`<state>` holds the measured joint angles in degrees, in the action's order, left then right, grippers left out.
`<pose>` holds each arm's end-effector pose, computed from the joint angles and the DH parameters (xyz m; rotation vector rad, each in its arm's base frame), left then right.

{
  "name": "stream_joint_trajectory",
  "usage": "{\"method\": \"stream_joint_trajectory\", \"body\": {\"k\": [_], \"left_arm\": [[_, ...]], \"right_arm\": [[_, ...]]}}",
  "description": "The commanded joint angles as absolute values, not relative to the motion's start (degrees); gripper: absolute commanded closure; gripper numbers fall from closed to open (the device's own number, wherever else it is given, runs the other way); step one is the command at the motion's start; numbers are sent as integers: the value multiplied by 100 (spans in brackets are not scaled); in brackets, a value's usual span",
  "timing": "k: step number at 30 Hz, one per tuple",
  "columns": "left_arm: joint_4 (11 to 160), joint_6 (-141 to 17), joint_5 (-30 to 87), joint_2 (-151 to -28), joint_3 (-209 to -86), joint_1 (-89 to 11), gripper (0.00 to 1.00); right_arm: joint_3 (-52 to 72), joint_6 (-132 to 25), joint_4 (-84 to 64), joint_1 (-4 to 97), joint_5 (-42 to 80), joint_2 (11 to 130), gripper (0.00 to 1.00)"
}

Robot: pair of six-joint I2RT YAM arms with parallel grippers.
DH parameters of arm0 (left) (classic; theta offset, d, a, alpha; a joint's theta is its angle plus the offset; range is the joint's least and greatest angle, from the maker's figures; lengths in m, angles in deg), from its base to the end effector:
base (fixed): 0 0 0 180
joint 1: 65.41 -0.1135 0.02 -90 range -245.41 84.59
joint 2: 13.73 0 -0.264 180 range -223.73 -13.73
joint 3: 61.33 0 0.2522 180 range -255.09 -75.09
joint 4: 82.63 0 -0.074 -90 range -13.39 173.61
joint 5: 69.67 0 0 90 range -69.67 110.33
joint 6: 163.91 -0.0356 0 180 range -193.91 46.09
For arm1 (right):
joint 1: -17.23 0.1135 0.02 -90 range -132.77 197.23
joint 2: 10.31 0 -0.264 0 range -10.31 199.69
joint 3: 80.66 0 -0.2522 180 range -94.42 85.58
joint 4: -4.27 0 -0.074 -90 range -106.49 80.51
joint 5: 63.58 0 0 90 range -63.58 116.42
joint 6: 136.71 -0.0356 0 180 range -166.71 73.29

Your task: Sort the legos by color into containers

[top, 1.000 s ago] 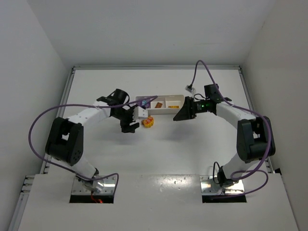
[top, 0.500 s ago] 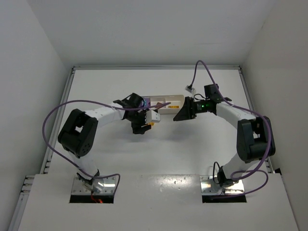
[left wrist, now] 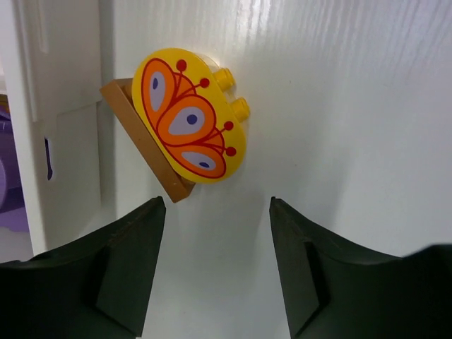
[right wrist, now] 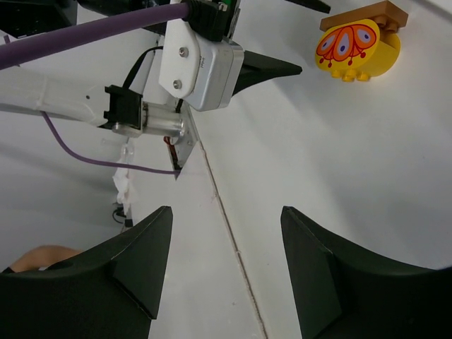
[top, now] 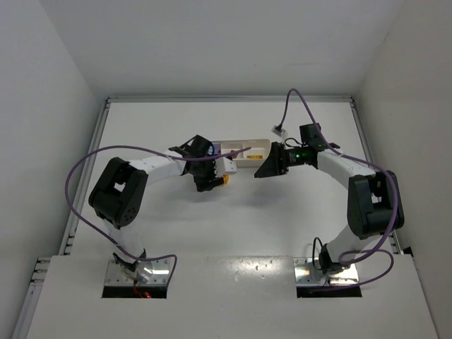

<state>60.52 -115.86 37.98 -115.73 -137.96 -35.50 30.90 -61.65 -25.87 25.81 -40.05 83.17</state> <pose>0.3007 -0.1854 0.1682 1.6125 2.0544 -0.3353 0.3065 0.0793 0.1979 -0.3454 2.3306 1.6280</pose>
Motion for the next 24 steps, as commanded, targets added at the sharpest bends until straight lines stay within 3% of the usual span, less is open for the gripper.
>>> {"method": "stream_joint_trajectory", "body": {"k": [1,5,15,24], "left_arm": [[6199,-11373,4027,-11752,-14075,-3596,32],[6129,-11136,4396,-11867,-14337,-3596,25],[6076,-10160,4503,-12351,-14751,-3430,25],[6269,-9993,4442,-12535,-14751,-3315,39]], "right_arm": [[3029,-6015,-2522,2558,-4090,8145,36],[2976,-5963,-2584,2558,-4090,8145,36],[2924,-5963,-2637,2558,-4037,8198,35],[2924,-5910,-2637,2558,-3985,8198,35]]}}
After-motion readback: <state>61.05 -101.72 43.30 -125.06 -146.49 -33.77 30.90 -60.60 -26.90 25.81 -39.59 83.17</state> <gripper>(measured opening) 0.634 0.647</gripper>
